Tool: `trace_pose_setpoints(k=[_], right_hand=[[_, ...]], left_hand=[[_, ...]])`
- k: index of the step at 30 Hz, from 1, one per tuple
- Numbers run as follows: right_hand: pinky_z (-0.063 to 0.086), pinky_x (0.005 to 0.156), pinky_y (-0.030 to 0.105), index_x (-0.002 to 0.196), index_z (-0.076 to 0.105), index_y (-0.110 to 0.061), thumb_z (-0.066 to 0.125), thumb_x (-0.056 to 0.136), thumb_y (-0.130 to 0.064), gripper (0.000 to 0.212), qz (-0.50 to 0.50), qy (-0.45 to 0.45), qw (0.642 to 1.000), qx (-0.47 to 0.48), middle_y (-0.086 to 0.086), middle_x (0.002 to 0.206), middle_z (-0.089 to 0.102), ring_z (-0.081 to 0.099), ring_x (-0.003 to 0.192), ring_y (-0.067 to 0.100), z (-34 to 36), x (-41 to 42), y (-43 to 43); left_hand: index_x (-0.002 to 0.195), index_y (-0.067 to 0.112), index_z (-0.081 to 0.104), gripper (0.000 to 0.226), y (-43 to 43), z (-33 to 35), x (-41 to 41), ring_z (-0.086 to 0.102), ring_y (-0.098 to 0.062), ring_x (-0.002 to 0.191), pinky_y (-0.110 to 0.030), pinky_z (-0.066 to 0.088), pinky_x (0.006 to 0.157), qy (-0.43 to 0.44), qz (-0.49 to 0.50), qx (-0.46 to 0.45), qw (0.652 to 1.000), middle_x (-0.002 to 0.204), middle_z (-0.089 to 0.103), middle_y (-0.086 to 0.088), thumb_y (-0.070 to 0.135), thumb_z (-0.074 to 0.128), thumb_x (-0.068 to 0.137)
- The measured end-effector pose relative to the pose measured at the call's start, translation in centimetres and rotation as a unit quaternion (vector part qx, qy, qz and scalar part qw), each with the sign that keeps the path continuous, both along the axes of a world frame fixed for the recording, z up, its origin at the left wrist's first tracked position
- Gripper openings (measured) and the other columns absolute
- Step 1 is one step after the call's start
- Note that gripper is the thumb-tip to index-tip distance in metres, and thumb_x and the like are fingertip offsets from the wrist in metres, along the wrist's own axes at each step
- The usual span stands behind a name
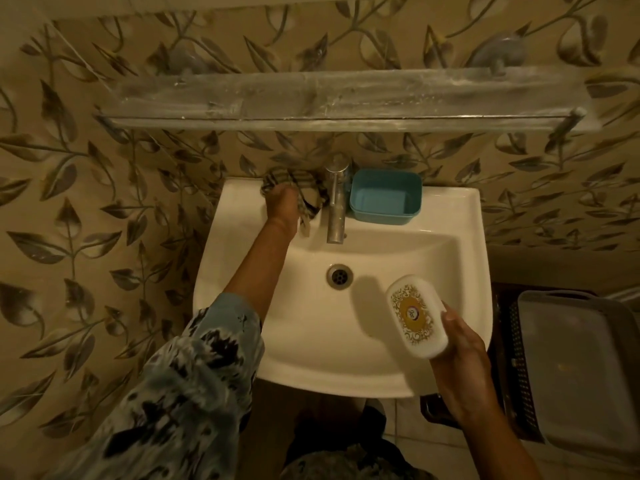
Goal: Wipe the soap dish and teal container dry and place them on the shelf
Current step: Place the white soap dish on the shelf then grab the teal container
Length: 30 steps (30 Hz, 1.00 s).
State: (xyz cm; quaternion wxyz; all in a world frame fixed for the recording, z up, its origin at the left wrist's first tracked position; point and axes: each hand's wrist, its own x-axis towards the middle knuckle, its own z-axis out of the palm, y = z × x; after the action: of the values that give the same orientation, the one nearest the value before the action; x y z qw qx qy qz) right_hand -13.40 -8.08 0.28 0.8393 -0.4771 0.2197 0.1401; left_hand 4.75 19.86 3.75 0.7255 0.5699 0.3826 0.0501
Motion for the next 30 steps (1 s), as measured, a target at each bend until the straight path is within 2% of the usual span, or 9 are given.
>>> trace_pose_setpoints(k=[3, 7, 9, 15, 20, 23, 26, 28, 30], right_hand=[[0.052, 0.094, 0.045, 0.127, 0.06, -0.012, 0.057, 0.085, -0.028, 0.046, 0.027, -0.012, 0.999, -0.024, 0.013, 0.121, 0.068, 0.065, 0.112, 0.028, 0.8, 0.4, 0.9], [0.055, 0.083, 0.036, 0.117, 0.067, -0.024, 0.062, 0.084, -0.03, 0.034, 0.09, -0.103, 0.984, -0.111, 0.004, 0.112, 0.073, 0.068, 0.103, 0.022, 3.1, 2.0, 3.3], [0.057, 0.079, 0.028, 0.115, 0.067, -0.03, 0.064, 0.084, -0.029, 0.031, 0.129, -0.157, 0.965, -0.164, -0.005, 0.109, 0.074, 0.069, 0.1, 0.015, 4.5, 2.9, 4.9], [0.05, 0.081, 0.012, 0.117, 0.067, -0.033, 0.065, 0.09, -0.015, 0.033, 0.289, -0.309, 0.857, -0.295, -0.012, 0.114, 0.07, 0.065, 0.103, 0.005, 9.5, 5.7, 8.2], [0.048, 0.099, 0.034, 0.111, 0.071, -0.027, 0.074, 0.083, -0.012, 0.033, 0.324, -0.396, 0.767, -0.387, -0.01, 0.124, 0.062, 0.054, 0.119, 0.009, 13.0, 6.7, 9.6], [0.029, 0.11, 0.021, 0.103, 0.073, -0.034, 0.079, 0.078, -0.018, 0.03, 0.287, -0.453, 0.732, -0.42, -0.016, 0.141, 0.038, 0.028, 0.134, 0.0, 14.4, 7.0, 10.3], [0.022, 0.102, 0.0, 0.11, 0.07, -0.032, 0.08, 0.075, -0.023, 0.037, 0.225, -0.482, 0.739, -0.413, -0.004, 0.155, 0.026, 0.019, 0.139, -0.001, 15.9, 7.4, 11.4], [0.035, 0.106, 0.011, 0.125, 0.059, -0.026, 0.081, 0.074, -0.021, 0.055, 0.182, -0.472, 0.761, -0.406, 0.004, 0.155, 0.026, 0.026, 0.141, 0.012, 16.7, 7.9, 12.1], [0.047, 0.105, 0.036, 0.132, 0.051, -0.02, 0.083, 0.072, -0.018, 0.068, 0.134, -0.447, 0.791, -0.396, 0.007, 0.149, 0.035, 0.038, 0.137, 0.022, 17.7, 8.5, 12.8]], left_hand=[[0.116, 0.007, 0.061, 0.027, 0.3, -0.3, -1.2, 0.052, -0.021, 0.092, -0.036, 0.046, 0.083, 0.015, -0.01, 0.064, 0.998, 0.102, 0.057, -0.008, 0.007, 0.048, 0.092], [0.1, 0.012, 0.064, 0.02, -0.4, 0.6, -6.0, 0.06, -0.018, 0.085, -0.03, 0.051, 0.072, 0.0, -0.112, -0.005, 0.994, 0.094, 0.062, -0.003, 0.004, 0.047, 0.093], [0.107, 0.016, 0.061, 0.019, -1.0, 1.6, -8.9, 0.064, -0.021, 0.096, -0.031, 0.053, 0.077, -0.027, -0.197, 0.017, 0.98, 0.106, 0.064, -0.006, 0.011, 0.046, 0.097], [0.127, 0.037, 0.047, 0.049, -0.8, 6.3, -13.7, 0.061, -0.019, 0.11, -0.032, 0.058, 0.074, -0.108, -0.324, 0.001, 0.94, 0.125, 0.057, 0.002, 0.046, 0.056, 0.081], [0.135, 0.034, 0.044, 0.064, 1.6, 9.6, -14.6, 0.063, -0.02, 0.109, -0.033, 0.059, 0.075, -0.176, -0.303, 0.112, 0.93, 0.127, 0.055, 0.001, 0.04, 0.069, 0.076], [0.131, 0.031, 0.05, 0.059, 2.6, 10.8, -14.5, 0.066, -0.011, 0.103, -0.028, 0.058, 0.071, -0.231, -0.279, 0.13, 0.923, 0.121, 0.06, 0.008, 0.034, 0.074, 0.077], [0.124, 0.029, 0.056, 0.051, 3.7, 11.7, -14.1, 0.066, -0.014, 0.104, -0.028, 0.058, 0.069, -0.276, -0.242, 0.1, 0.925, 0.113, 0.066, 0.01, 0.026, 0.074, 0.076], [0.123, 0.028, 0.057, 0.05, 4.3, 12.2, -13.5, 0.066, -0.016, 0.106, -0.03, 0.058, 0.07, -0.299, -0.217, 0.084, 0.925, 0.112, 0.067, 0.012, 0.026, 0.074, 0.076], [0.12, 0.029, 0.059, 0.047, 5.0, 13.0, -12.8, 0.065, -0.014, 0.106, -0.029, 0.058, 0.07, -0.318, -0.196, 0.089, 0.923, 0.112, 0.067, 0.013, 0.029, 0.075, 0.075]])
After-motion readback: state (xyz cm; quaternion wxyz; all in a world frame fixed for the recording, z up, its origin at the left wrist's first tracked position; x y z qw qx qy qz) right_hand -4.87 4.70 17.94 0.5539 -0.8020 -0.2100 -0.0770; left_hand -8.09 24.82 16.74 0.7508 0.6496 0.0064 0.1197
